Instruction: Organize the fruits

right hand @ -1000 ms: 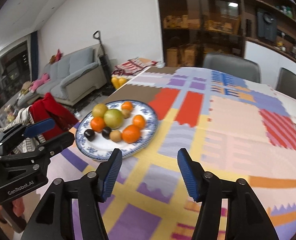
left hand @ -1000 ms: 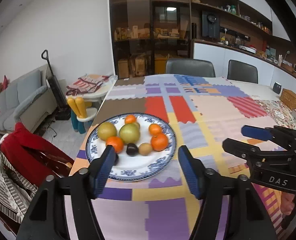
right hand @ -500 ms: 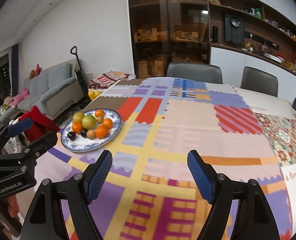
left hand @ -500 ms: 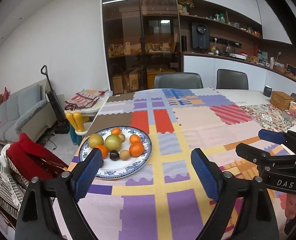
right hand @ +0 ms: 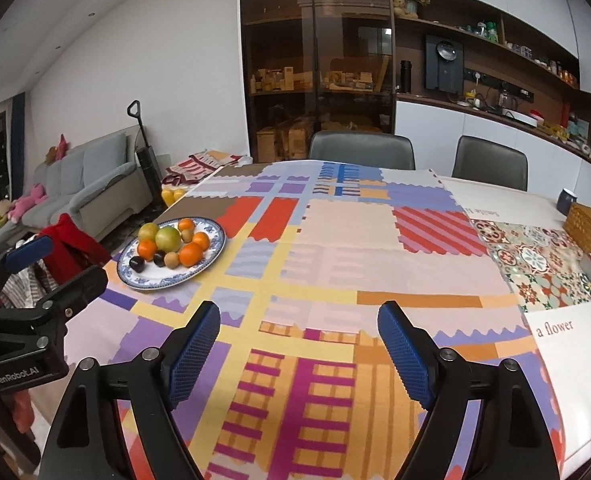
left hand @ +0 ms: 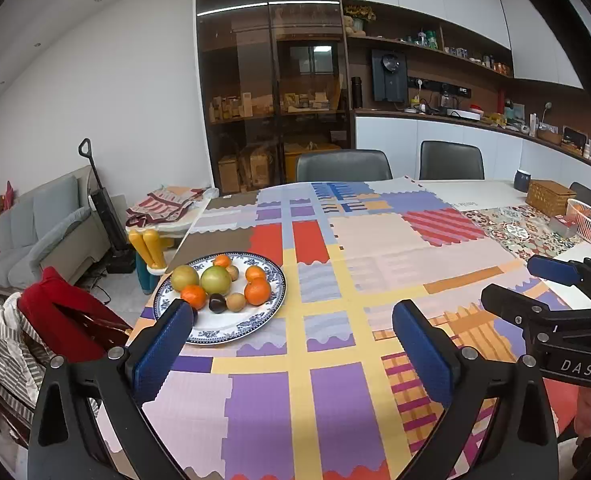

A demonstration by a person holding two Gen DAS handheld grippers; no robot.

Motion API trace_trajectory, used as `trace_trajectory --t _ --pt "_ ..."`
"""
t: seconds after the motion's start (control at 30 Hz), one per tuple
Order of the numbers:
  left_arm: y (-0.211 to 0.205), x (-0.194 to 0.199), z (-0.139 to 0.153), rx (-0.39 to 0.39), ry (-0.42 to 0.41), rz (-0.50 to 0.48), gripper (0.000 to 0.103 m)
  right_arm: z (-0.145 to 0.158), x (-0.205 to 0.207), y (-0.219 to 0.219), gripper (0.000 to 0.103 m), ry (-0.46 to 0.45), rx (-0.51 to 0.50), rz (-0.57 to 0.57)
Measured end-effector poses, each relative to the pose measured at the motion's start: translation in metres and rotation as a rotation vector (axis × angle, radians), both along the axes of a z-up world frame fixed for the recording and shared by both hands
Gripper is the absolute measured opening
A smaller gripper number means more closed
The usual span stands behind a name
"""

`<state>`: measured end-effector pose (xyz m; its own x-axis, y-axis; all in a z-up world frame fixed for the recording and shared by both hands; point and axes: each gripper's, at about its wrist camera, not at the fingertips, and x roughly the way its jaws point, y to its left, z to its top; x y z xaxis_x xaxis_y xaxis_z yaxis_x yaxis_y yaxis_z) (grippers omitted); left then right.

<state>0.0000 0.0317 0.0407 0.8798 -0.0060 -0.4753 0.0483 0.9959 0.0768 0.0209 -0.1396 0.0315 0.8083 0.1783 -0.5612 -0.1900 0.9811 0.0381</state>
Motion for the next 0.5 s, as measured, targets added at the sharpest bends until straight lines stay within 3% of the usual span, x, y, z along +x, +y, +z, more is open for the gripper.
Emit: trace_trajectory --t 0.5 --pt "0.0002 -0.0070 0.0026 -0.002 -0.001 0.004 0.103 0.0059 -0.0105 -0.0026 0.082 -0.019 -0.001 -0.003"
